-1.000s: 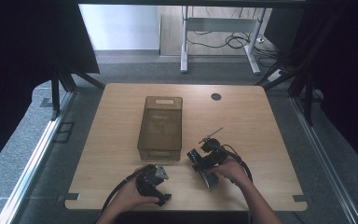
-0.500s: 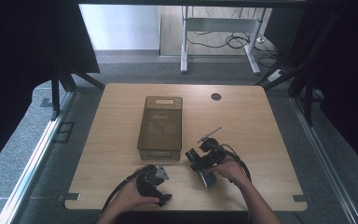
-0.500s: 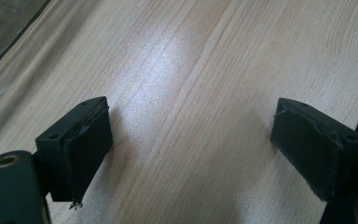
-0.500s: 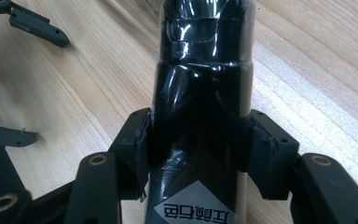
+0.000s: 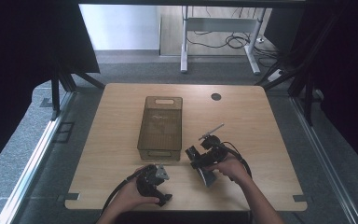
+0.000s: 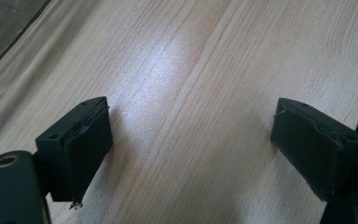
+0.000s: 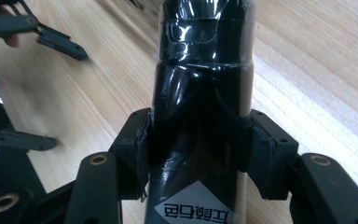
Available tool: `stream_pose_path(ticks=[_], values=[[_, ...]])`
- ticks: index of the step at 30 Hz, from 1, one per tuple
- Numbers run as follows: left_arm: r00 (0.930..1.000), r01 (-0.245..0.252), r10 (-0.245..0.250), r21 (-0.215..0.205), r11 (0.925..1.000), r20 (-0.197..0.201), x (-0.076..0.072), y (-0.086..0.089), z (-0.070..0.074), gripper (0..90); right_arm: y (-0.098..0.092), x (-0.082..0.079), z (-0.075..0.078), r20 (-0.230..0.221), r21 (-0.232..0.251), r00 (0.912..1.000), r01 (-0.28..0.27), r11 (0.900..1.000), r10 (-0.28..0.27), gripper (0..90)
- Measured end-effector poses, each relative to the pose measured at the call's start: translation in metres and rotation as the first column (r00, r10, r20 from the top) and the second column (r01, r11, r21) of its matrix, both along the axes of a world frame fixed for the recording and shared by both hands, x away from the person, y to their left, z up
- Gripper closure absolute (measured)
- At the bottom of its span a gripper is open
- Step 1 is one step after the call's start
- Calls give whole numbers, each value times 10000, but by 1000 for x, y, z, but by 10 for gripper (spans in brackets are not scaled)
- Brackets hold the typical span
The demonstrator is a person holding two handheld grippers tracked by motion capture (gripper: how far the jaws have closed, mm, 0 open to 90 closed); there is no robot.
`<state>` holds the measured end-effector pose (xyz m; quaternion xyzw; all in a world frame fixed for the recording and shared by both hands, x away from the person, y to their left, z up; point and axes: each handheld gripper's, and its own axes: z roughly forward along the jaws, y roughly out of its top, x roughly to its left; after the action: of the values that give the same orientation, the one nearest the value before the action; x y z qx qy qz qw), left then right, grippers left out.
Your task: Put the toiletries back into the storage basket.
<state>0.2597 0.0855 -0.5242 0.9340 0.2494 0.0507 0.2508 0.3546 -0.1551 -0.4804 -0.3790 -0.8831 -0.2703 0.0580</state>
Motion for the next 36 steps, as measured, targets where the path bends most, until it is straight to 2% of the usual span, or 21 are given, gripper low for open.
stream_pose_path(ticks=[3,19,28,29,36], values=[[10000,10,-10,-4,10000,-2,0,0,0,124,2,2,5,5,227,10000,-34,9997,34,459],[10000,45,-45,-3,10000,-16,0,0,0,125,16,13,18,-19,514,10000,-71,9987,72,463],[10000,40,-40,21,10000,7,0,0,0,125,25,19,36,95,603,10000,-25,9982,19,464],[10000,46,-46,22,10000,5,0,0,0,126,29,22,41,124,666,9999,-72,9978,64,464],[10000,53,-53,21,10000,-22,0,1,1,131,43,32,58,307,796,9995,-118,9968,94,464]])
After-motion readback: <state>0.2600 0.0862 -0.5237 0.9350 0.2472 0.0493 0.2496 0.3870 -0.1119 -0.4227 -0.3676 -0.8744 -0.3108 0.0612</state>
